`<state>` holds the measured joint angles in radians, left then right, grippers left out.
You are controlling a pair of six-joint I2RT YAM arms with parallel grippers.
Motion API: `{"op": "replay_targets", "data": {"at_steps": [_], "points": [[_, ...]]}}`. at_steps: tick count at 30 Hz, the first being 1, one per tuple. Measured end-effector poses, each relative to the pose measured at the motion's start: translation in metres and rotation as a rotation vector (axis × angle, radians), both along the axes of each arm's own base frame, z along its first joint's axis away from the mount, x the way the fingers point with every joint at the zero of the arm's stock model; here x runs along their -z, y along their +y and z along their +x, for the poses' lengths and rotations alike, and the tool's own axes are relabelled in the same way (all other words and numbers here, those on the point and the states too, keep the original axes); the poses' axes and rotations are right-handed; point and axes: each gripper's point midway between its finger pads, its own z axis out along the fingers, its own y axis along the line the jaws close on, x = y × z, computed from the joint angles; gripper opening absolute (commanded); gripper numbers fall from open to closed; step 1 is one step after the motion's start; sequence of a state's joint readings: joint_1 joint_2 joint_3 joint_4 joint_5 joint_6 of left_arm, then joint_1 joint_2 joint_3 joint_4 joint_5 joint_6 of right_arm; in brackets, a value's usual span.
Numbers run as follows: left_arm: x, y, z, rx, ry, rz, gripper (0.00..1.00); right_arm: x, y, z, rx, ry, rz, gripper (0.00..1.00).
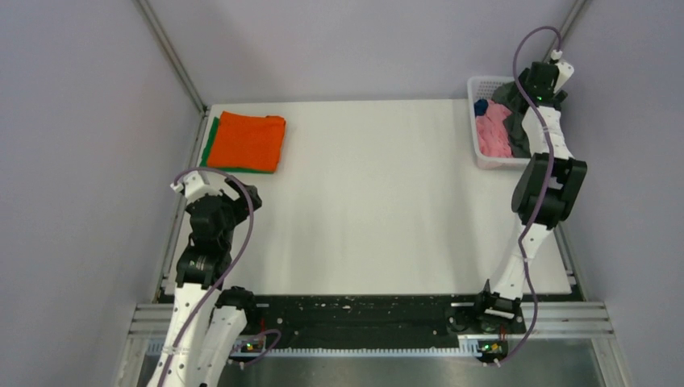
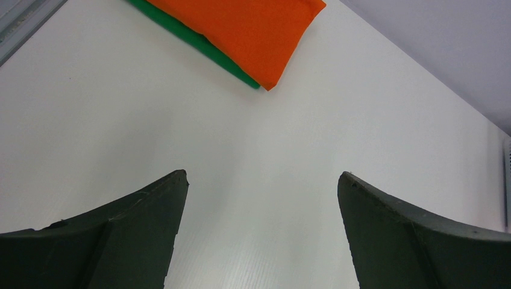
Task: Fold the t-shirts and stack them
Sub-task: Grab crumpled tshirt from bin with the right arm, then move the tshirt to the center of the board
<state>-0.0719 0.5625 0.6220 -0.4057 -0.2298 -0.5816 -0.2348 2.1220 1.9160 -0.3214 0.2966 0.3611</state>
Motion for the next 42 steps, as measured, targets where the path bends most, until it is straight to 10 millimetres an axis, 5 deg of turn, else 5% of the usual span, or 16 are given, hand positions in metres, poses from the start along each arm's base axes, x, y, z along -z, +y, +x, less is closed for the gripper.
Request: {"op": "replay_targets", "data": {"at_steps": [5, 9, 11, 16, 21, 24, 27, 31, 34, 38, 42], "points": [[0.002, 0.001, 0.001, -0.005, 0.009, 0.003, 0.99, 0.050, -0.018, 0.039, -0.016, 0.048, 0.012, 0.56], [0.002, 0.001, 0.000, -0.007, 0.013, 0.004, 0.99, 0.082, -0.024, 0.045, -0.012, 0.109, 0.011, 0.19], [0.002, 0.001, 0.000, -0.007, 0.014, 0.004, 0.99, 0.086, -0.025, 0.044, -0.006, 0.121, 0.017, 0.10], [0.000, 0.001, 0.000, -0.006, 0.012, 0.003, 0.99, 0.067, -0.027, 0.047, -0.013, 0.089, 0.017, 0.06], [-0.005, 0.001, -0.003, -0.002, -0.004, 0.000, 0.99, -0.003, -0.017, 0.051, -0.070, -0.029, 0.006, 0.06], [-0.008, 0.000, -0.004, 0.004, -0.018, -0.003, 0.99, -0.083, -0.004, 0.042, -0.128, -0.166, -0.009, 0.05], [-0.013, -0.001, -0.007, 0.009, -0.040, -0.006, 0.99, -0.184, 0.019, 0.022, -0.212, -0.362, -0.028, 0.00], [-0.020, -0.005, -0.008, 0.031, -0.067, -0.015, 0.99, -0.312, 0.076, -0.032, -0.404, -0.627, -0.058, 0.00], [-0.022, -0.008, -0.008, 0.047, -0.076, -0.021, 0.99, -0.369, 0.141, -0.072, -0.589, -0.745, -0.074, 0.00], [-0.024, -0.017, -0.008, 0.095, -0.084, -0.037, 0.99, -0.393, 0.275, -0.125, -0.966, -0.802, -0.018, 0.00], [-0.028, -0.027, -0.009, 0.132, -0.102, -0.081, 0.99, -0.363, 0.387, -0.187, -1.333, -0.750, 0.133, 0.03]]}}
